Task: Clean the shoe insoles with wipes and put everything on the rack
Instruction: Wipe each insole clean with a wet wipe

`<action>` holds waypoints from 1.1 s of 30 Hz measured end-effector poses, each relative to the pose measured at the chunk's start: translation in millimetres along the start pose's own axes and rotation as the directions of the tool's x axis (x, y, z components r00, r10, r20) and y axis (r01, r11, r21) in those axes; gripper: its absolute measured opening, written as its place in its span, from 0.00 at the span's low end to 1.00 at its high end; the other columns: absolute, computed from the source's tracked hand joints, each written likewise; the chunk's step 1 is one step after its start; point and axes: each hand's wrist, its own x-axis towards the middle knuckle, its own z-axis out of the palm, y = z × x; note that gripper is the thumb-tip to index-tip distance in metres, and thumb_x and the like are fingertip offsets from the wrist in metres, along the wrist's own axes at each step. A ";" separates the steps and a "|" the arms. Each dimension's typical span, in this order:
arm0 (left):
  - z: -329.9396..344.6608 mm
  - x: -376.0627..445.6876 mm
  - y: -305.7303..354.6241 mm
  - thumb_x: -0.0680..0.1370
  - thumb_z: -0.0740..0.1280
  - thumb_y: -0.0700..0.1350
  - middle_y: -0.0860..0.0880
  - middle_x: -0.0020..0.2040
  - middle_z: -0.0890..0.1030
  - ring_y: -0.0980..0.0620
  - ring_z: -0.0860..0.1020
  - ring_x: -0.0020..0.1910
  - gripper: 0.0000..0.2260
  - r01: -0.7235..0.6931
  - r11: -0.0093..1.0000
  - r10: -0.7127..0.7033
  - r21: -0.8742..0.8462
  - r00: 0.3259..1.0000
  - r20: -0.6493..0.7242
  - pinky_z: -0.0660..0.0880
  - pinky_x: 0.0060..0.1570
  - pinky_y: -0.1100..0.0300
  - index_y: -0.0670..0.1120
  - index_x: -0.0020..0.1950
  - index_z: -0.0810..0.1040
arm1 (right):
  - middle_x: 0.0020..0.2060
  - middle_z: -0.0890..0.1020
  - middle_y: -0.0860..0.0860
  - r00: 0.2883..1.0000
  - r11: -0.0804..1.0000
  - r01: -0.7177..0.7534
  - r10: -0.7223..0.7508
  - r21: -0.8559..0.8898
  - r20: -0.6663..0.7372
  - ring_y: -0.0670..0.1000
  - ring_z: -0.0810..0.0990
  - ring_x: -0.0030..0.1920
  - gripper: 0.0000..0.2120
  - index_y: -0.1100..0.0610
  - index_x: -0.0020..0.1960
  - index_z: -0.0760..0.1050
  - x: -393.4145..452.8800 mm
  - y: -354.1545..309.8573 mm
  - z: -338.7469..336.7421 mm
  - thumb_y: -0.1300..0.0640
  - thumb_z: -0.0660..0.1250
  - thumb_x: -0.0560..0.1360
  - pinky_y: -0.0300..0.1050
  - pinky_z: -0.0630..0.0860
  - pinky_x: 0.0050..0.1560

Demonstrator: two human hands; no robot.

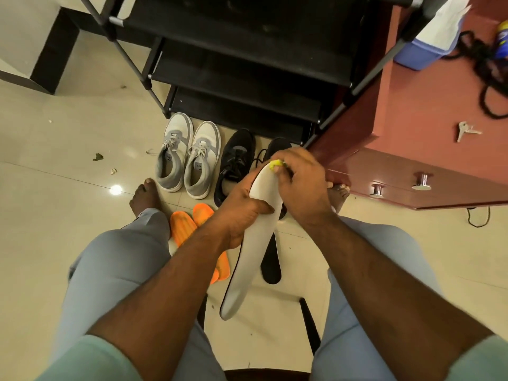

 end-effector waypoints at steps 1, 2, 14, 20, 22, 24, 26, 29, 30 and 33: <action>-0.1 0.5 -1.8 0.75 0.66 0.29 0.42 0.58 0.80 0.37 0.78 0.58 0.30 0.005 1.000 -0.005 -0.001 1.000 -0.002 0.79 0.54 0.37 0.58 0.68 0.71 | 0.55 0.78 0.55 0.995 0.995 0.095 -0.094 -0.027 0.036 0.52 0.76 0.57 0.11 0.59 0.58 0.78 -3.0 -3.0 3.5 0.64 0.64 0.76 0.39 0.70 0.60; -0.6 0.9 -3.3 0.76 0.66 0.29 0.42 0.56 0.81 0.35 0.79 0.57 0.28 0.012 1.000 -0.012 -0.008 1.000 -0.007 0.79 0.53 0.37 0.57 0.67 0.72 | 0.54 0.79 0.57 0.981 0.981 0.183 -0.179 -0.061 0.069 0.54 0.76 0.56 0.11 0.60 0.57 0.78 -5.5 -4.5 6.8 0.65 0.64 0.75 0.44 0.71 0.61; 2.3 2.3 -5.7 0.75 0.66 0.30 0.44 0.61 0.79 0.38 0.77 0.60 0.32 -0.010 1.000 0.011 0.012 0.999 -0.032 0.78 0.57 0.38 0.59 0.71 0.70 | 0.56 0.77 0.55 0.996 0.998 0.055 -0.056 0.023 0.073 0.51 0.75 0.57 0.12 0.59 0.59 0.77 -3.7 2.0 1.9 0.63 0.63 0.77 0.39 0.71 0.60; 0.9 0.6 2.0 0.75 0.64 0.27 0.45 0.63 0.78 0.40 0.77 0.60 0.34 -0.046 0.994 0.046 -0.101 0.999 -0.007 0.78 0.57 0.40 0.59 0.73 0.69 | 0.56 0.77 0.55 1.000 0.998 -0.003 0.002 0.058 0.007 0.50 0.74 0.56 0.12 0.59 0.59 0.78 2.9 4.8 3.7 0.63 0.63 0.77 0.28 0.65 0.55; 1.9 1.0 2.6 0.74 0.64 0.28 0.47 0.66 0.76 0.39 0.76 0.62 0.36 -0.035 0.997 0.035 -0.073 0.999 -0.006 0.77 0.58 0.38 0.63 0.72 0.69 | 0.56 0.76 0.53 0.983 0.980 -0.184 0.185 0.077 -0.009 0.49 0.74 0.55 0.12 0.57 0.59 0.78 10.1 13.5 -1.0 0.63 0.63 0.78 0.30 0.67 0.53; 2.6 1.3 1.4 0.74 0.64 0.27 0.47 0.65 0.76 0.39 0.76 0.62 0.37 -0.027 0.995 0.026 -0.097 1.000 -0.018 0.78 0.57 0.39 0.63 0.73 0.68 | 0.55 0.77 0.53 0.985 0.982 -0.172 0.172 0.079 0.009 0.49 0.74 0.55 0.12 0.57 0.60 0.78 7.0 11.1 0.2 0.62 0.64 0.77 0.36 0.71 0.56; 1.9 1.0 1.0 0.75 0.63 0.27 0.46 0.64 0.78 0.40 0.77 0.62 0.35 -0.043 0.990 0.039 -0.132 0.999 -0.030 0.78 0.57 0.40 0.60 0.74 0.68 | 0.54 0.76 0.53 0.998 0.995 -0.020 0.015 0.096 0.058 0.49 0.74 0.55 0.11 0.58 0.59 0.78 -3.6 -0.1 6.8 0.62 0.65 0.77 0.37 0.72 0.57; 0.8 0.7 3.2 0.76 0.61 0.26 0.47 0.60 0.81 0.44 0.80 0.59 0.34 -0.060 0.983 0.054 -0.171 0.998 -0.042 0.80 0.55 0.44 0.57 0.74 0.68 | 0.53 0.77 0.55 0.991 0.995 0.102 -0.103 0.017 0.084 0.52 0.75 0.55 0.12 0.58 0.59 0.78 -5.6 -2.5 13.6 0.60 0.66 0.77 0.43 0.73 0.58; 0.9 0.1 4.5 0.75 0.61 0.26 0.48 0.60 0.81 0.44 0.80 0.57 0.35 -0.055 0.983 0.048 -0.178 0.998 -0.042 0.81 0.52 0.45 0.58 0.74 0.68 | 0.53 0.77 0.54 0.998 0.999 0.042 -0.043 0.012 0.041 0.52 0.75 0.54 0.12 0.58 0.59 0.78 0.0 1.4 12.3 0.59 0.65 0.77 0.44 0.74 0.57; 2.8 -1.6 6.9 0.75 0.62 0.26 0.50 0.62 0.77 0.46 0.80 0.54 0.36 -0.051 0.986 0.047 -0.156 0.999 -0.026 0.82 0.46 0.51 0.61 0.73 0.68 | 0.53 0.79 0.53 0.978 0.977 -0.202 0.204 0.063 -0.035 0.51 0.76 0.53 0.11 0.56 0.58 0.79 13.9 15.1 6.5 0.57 0.66 0.77 0.42 0.74 0.56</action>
